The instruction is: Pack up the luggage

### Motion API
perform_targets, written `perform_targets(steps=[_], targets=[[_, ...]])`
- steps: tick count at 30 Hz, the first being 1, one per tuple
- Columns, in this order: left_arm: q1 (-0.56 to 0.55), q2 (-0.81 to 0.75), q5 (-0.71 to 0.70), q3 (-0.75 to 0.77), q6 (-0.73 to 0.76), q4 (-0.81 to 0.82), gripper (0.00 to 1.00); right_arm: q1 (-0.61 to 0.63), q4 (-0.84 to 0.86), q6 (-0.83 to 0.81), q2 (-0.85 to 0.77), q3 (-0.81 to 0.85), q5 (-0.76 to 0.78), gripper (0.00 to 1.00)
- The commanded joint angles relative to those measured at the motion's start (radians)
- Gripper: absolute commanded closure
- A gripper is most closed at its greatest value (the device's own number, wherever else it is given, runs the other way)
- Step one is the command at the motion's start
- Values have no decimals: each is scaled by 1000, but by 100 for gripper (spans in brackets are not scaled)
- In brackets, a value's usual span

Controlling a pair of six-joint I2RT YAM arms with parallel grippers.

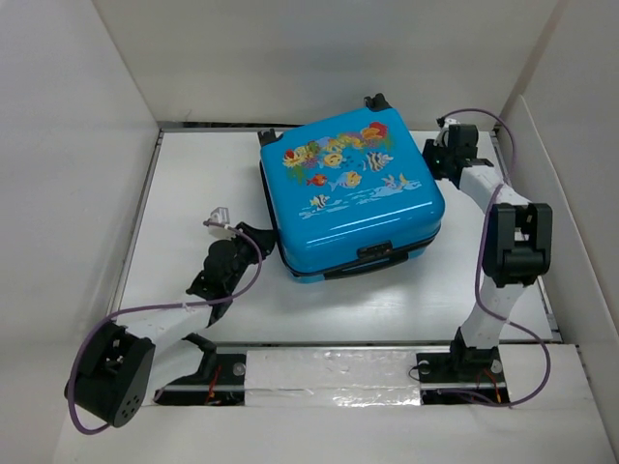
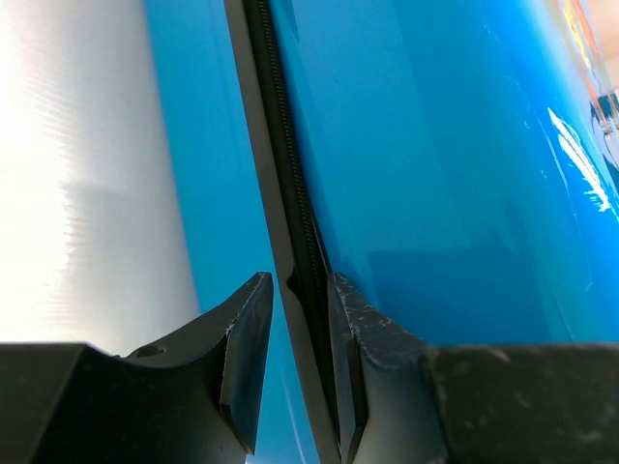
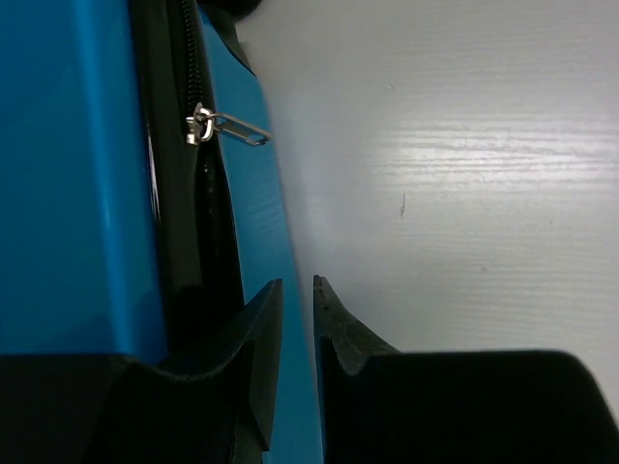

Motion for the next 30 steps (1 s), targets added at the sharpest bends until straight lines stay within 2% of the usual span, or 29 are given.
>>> perform_targets(steps=[1, 4, 8, 11, 18, 22, 28, 30], targets=[[-9, 9, -29, -38, 9, 42, 74, 53, -41, -47, 19, 85, -130, 74], [-9, 62, 37, 13, 28, 33, 76, 103, -61, -71, 80, 140, -150, 74], [-9, 96, 92, -11, 18, 84, 77, 191, -70, -97, 157, 212, -138, 73], [-73, 122, 119, -24, 3, 127, 77, 246, -85, -97, 227, 311, -152, 73], [-317, 153, -44, -21, -57, 168, 77, 292, -153, -81, 336, 549, -193, 73], [-439, 179, -96, -5, -71, 200, 77, 281, -168, -82, 326, 577, -195, 73], [-527, 210, -168, 59, -54, 207, 77, 229, -200, -102, 339, 600, -268, 68], [-540, 138, -260, 67, -54, 110, 73, 220, -234, -120, 342, 614, -252, 66]])
